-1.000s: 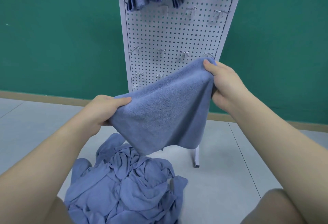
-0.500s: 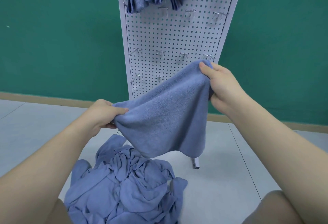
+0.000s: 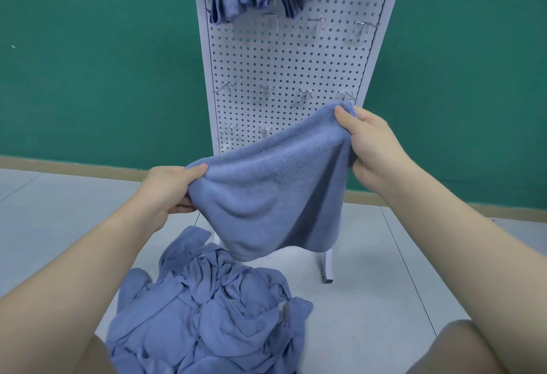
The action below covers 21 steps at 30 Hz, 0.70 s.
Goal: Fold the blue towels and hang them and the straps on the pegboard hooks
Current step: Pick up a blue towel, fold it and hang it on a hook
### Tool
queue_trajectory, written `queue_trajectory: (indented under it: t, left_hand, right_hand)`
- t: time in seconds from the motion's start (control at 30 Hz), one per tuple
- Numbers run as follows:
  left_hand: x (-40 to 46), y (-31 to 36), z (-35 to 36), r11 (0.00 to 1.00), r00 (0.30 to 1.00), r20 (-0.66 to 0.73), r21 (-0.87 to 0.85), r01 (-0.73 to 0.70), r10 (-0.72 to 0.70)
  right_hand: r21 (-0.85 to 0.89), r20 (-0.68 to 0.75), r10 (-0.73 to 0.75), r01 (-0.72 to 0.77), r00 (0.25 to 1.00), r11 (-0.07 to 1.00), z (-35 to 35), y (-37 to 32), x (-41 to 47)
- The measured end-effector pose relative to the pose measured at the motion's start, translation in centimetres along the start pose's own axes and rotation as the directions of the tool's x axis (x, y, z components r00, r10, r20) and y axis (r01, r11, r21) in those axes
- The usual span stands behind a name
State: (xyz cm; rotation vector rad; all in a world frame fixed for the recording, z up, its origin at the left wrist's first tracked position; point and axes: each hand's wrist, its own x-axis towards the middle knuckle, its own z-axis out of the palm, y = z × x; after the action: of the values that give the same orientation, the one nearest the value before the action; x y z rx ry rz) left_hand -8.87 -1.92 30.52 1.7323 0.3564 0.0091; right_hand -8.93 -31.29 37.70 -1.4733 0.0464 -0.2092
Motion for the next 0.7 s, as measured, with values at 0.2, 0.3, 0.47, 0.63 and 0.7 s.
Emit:
queue_trajectory:
  t: [0.2, 0.3, 0.47, 0.63, 0.7]
  left_hand:
    - [-0.3, 0.9, -0.2, 0.954, 0.995, -0.102, -0.297, -0.049, 0.02]
    - [-0.3, 0.9, -0.7, 0.926, 0.997, -0.08, -0.375, -0.049, 0.021]
    - [-0.6, 1.2, -0.8, 0.877, 0.993, -0.11, -0.473, -0.084, 0.036]
    - [-1.4, 0.6, 1.0, 0.895, 0.93, 0.365, -0.4, 0.2, -0.044]
    - [-1.8, 0.1, 1.7, 0.951, 0.895, 0.443, -0.248, 0.187, -0.06]
  right_hand:
    - [-0.029, 0.019, -0.004, 0.005, 1.0, 1.0, 0.0, 0.2, 0.0]
    - [-0.048, 0.017, -0.004, 0.005, 1.0, 0.999, 0.0, 0.3, 0.0]
    - [-0.046, 0.022, 0.011, -0.01, 1.0, 0.999, 0.2, 0.5, 0.1]
    - [0.04, 0.023, 0.109, -0.11, 0.994, 0.993, 0.5, 0.8, 0.0]
    - [0.079, 0.032, 0.138, -0.14, 0.99, 0.987, 0.6, 0.9, -0.1]
